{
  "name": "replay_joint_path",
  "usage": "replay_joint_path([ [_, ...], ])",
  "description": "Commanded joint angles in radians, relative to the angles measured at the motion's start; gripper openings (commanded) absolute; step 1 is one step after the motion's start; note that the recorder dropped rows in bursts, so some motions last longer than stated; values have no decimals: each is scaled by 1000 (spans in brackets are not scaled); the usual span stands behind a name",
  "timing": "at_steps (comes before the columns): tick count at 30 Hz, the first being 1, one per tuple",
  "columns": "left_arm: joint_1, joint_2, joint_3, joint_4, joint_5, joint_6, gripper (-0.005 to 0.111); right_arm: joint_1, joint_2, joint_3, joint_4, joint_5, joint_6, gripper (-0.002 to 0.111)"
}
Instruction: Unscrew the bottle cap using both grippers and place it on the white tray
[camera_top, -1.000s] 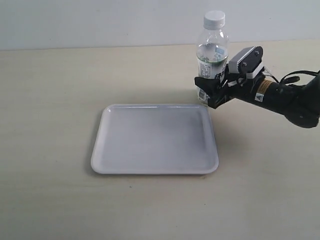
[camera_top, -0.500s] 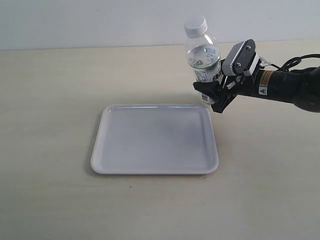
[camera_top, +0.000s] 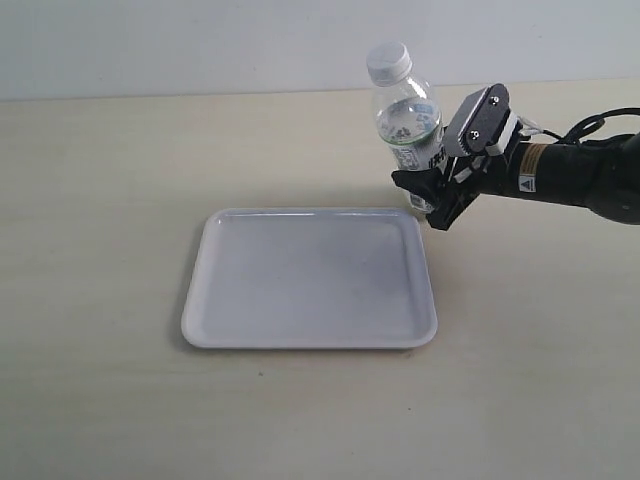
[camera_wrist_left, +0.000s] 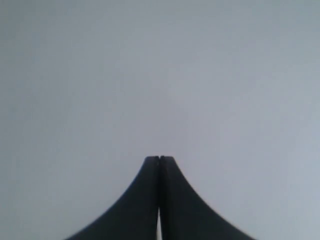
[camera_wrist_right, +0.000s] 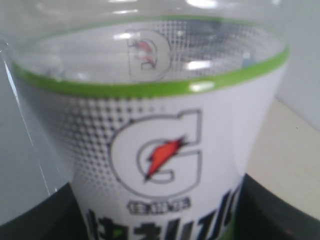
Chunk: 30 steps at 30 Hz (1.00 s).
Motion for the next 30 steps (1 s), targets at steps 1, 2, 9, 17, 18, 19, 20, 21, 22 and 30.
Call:
replay_joint_path([
  [1,-5,192,-217,188,-68,-75,0,2,-17,-2,9,-26,-5,0],
  [2,-5,249,-262,210,-66,-75,0,2,-17,-2,9,-26,-5,0],
  [9,-5,794,-610,504,126,-224,0,2,-17,-2,9,-26,-5,0],
  [17,-197,1246,-879,1201,549,-698,0,2,-17,-2,-3,-26,2,0],
  [18,-232,1288,-900,1223,575,-693,0,2,-17,-2,-13,-26,2,0],
  [19,-265,1325,-921,1234,603,-683,0,2,-17,-2,-15,-26,2,0],
  [20,-289,1360,-941,1238,625,-666,0,2,-17,-2,-17,-26,2,0],
  [21,-318,1391,-962,1242,658,-638,0,2,-17,-2,-17,-26,2,0],
  [22,-346,1422,-985,1239,698,-605,0,2,-17,-2,-17,-26,2,0],
  [30,-468,1569,-1184,736,977,-90,0,2,-17,-2,-37,-26,4,0],
])
